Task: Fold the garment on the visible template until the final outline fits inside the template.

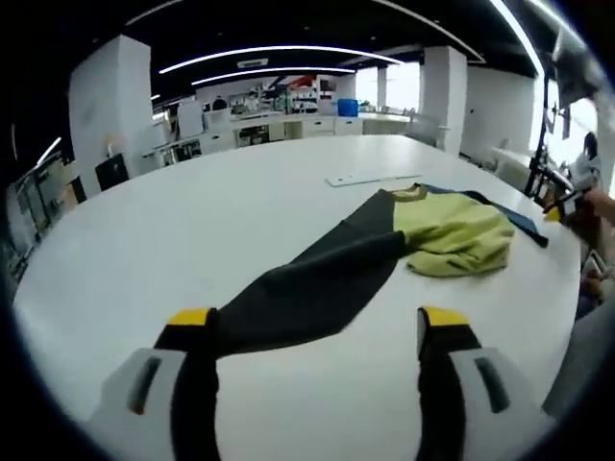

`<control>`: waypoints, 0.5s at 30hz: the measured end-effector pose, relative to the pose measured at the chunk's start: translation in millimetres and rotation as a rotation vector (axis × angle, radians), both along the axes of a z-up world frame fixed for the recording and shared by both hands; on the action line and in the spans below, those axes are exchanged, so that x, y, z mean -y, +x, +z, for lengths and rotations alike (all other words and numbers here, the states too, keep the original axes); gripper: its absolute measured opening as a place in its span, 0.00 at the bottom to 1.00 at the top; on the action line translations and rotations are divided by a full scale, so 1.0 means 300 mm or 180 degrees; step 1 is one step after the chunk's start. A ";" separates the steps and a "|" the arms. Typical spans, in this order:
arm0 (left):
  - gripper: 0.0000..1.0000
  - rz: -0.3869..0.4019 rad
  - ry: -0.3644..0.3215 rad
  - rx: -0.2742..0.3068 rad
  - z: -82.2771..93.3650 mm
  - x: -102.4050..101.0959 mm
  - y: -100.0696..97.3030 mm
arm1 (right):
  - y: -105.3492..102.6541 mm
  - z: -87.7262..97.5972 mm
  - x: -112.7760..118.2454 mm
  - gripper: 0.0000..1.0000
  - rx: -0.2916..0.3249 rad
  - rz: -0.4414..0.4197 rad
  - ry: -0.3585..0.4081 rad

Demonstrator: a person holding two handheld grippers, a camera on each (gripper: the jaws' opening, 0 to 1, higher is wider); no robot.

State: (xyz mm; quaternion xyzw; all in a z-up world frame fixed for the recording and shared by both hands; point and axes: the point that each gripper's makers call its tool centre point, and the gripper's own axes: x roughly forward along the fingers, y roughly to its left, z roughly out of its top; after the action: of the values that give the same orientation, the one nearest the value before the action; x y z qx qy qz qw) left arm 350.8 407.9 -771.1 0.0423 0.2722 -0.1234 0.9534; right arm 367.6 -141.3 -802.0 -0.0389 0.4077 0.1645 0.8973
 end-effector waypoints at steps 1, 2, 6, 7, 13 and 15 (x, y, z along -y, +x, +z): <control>0.87 -0.0014 -0.0003 0.0006 0.001 0.005 -0.004 | -0.019 0.000 -0.016 0.47 0.0005 -0.0008 -0.0010; 0.89 -0.0025 -0.0012 0.0012 0.004 0.009 -0.006 | -0.030 -0.002 -0.025 0.47 0.0007 0.0003 -0.0017; 0.93 -0.0070 -0.0102 0.0062 0.032 0.067 -0.032 | -0.050 -0.022 -0.037 0.45 -0.0029 0.0030 -0.0013; 0.94 -0.0075 -0.0124 0.0063 0.035 0.077 -0.037 | -0.055 -0.026 -0.038 0.45 -0.0037 0.0021 -0.0007; 0.99 -0.0224 -0.0133 0.0033 0.040 0.133 -0.078 | -0.068 -0.058 -0.038 0.36 -0.0067 -0.0054 0.0022; 0.99 -0.0271 -0.0136 0.0033 0.047 0.151 -0.090 | -0.074 -0.064 -0.035 0.34 -0.0052 -0.0080 -0.0031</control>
State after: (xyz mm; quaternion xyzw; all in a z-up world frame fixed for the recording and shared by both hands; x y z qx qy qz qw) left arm 323.9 362.5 -756.9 0.0341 0.2625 -0.1695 0.9493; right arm 345.5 -130.8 -821.2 -0.0368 0.4162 0.1515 0.8958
